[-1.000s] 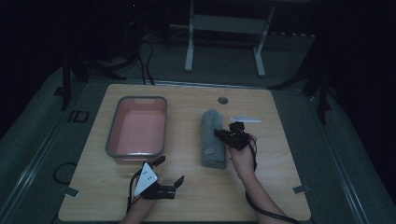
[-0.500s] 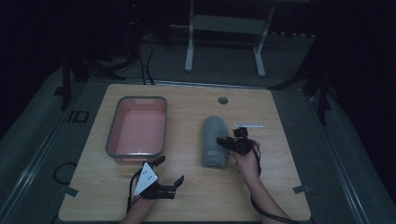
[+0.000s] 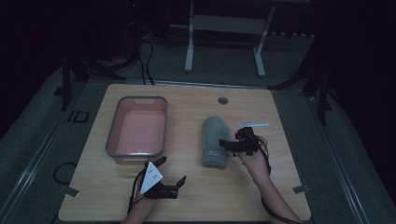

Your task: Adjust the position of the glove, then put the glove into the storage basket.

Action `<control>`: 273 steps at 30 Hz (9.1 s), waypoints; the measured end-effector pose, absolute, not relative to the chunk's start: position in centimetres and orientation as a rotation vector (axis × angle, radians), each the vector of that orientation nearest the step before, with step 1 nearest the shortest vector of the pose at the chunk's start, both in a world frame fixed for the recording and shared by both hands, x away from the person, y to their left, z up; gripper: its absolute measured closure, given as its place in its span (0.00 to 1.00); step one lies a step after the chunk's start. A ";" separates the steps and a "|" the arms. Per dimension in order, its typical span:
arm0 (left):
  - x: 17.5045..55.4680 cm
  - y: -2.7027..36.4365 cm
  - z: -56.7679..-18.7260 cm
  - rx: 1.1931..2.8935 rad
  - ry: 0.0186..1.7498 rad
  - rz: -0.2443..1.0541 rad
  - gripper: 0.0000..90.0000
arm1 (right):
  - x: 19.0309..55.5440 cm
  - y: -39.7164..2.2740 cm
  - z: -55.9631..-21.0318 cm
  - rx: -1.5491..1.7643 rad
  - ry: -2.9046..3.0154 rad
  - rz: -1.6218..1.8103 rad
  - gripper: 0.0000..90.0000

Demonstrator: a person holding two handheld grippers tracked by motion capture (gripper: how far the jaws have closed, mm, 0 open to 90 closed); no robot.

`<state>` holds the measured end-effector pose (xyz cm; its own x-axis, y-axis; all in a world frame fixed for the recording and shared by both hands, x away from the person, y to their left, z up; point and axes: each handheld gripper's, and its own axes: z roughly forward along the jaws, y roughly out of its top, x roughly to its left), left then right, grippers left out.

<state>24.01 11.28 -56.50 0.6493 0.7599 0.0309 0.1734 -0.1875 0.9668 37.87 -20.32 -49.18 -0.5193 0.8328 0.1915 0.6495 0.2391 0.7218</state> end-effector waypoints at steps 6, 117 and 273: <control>24.2 10.3 -55.1 1.791 0.762 0.646 0.02 | 37.2 -20.3 -48.4 1.338 2.316 1.145 0.14; 40.6 6.9 -45.8 1.940 0.809 -0.006 0.83 | 39.6 -16.8 -45.2 1.320 2.427 1.317 0.88; 31.3 11.9 -48.4 2.005 0.799 0.336 0.18 | 36.0 -18.9 -48.5 0.934 2.529 1.300 0.16</control>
<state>31.34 11.93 -48.38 0.7519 0.6549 -0.0762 0.4031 -0.3652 0.8392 36.03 -18.91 -48.54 -0.7952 0.5889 0.1441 0.4601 0.4313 0.7761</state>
